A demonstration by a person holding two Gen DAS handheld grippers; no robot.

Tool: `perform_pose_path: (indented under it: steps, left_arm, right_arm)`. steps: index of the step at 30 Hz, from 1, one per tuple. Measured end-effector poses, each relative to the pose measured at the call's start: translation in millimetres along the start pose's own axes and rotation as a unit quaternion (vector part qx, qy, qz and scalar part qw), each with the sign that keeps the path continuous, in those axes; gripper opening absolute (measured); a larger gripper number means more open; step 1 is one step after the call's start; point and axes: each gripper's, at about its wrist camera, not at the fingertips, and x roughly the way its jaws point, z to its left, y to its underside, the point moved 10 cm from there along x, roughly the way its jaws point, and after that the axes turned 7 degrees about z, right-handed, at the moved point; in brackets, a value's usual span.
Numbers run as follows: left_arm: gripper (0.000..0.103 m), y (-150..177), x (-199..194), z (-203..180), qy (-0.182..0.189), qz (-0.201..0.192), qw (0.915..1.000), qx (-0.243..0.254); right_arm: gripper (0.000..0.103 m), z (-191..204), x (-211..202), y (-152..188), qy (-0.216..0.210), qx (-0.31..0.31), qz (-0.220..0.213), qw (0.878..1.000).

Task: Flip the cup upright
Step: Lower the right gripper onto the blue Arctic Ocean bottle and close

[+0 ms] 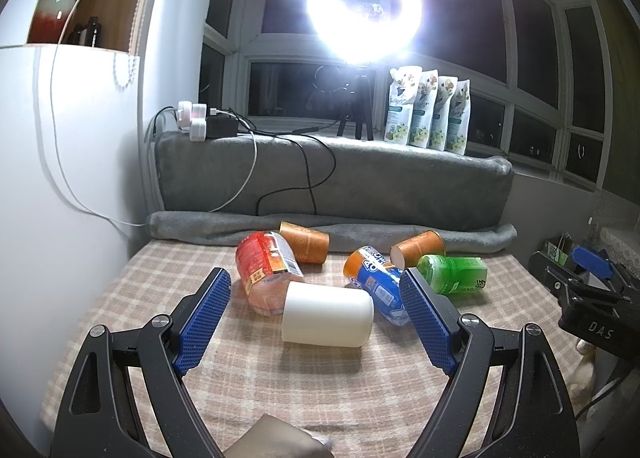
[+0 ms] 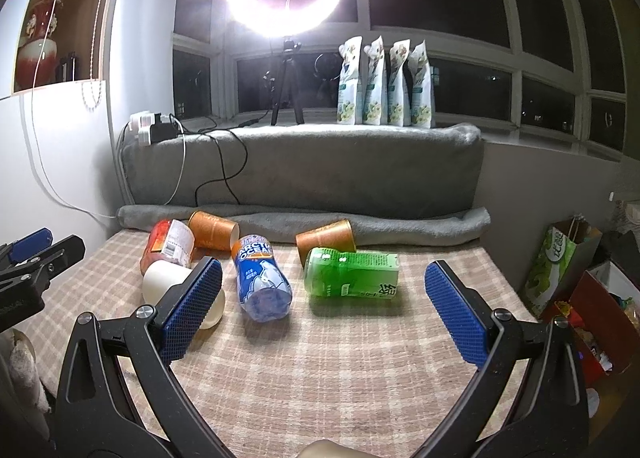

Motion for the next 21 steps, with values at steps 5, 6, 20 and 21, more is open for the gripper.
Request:
perform_pose_path:
  steps: [5,6,20,21]
  left_arm:
    - [0.086,2.0,7.0,3.8,0.001,0.012,0.9999,-0.003]
    - [0.086,4.2,8.0,5.0,0.001,0.016,0.9999,-0.005]
    - [0.086,33.7,20.0,21.7,0.019,0.083,0.996,-0.029]
    - [0.086,35.0,19.9,22.1,0.02,0.085,0.9957,-0.03]
  right_arm:
    - [0.103,2.8,26.9,-2.7,-0.026,-0.005,0.032,0.999]
    - [0.103,4.3,31.4,-3.0,-0.033,-0.007,0.04,0.999]
    - [0.103,48.3,118.3,1.0,-0.138,-0.047,0.175,0.974]
    - [0.103,50.6,124.1,0.5,-0.142,-0.049,0.183,0.972]
